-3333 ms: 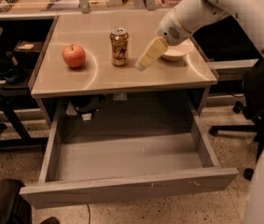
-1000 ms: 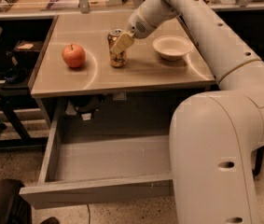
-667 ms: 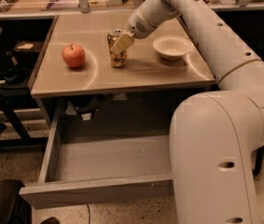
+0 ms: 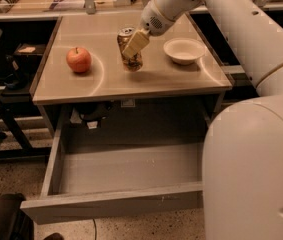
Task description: Place orange can into top drawer
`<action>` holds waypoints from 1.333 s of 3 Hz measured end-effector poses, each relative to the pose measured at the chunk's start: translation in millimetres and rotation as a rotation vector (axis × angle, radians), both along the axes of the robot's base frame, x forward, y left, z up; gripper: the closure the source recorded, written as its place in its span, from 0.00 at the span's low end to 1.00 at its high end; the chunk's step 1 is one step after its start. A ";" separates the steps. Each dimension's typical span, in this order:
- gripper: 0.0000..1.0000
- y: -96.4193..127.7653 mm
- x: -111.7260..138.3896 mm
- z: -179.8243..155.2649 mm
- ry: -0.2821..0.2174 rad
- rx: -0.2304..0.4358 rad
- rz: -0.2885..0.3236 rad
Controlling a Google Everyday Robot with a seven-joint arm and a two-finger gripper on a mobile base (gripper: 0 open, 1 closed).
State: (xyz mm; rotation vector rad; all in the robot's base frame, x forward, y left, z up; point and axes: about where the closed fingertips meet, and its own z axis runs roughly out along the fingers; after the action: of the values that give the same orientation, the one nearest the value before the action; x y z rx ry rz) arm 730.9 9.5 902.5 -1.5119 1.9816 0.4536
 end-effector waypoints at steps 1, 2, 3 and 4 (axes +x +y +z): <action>1.00 -18.4 -37.5 16.3 -0.021 -0.021 -0.030; 1.00 -39.0 -80.6 23.3 -0.030 -0.018 -0.087; 1.00 -62.4 -129.0 16.4 -0.018 -0.005 -0.162; 1.00 -67.7 -138.8 -5.5 0.019 -0.030 -0.163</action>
Offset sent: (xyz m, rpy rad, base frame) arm -0.1475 -0.0724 0.0047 -0.0380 0.0032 -0.1679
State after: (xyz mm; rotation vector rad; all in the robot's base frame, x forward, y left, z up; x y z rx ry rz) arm 592.1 -58.1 897.0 -1.3549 2.1147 0.3723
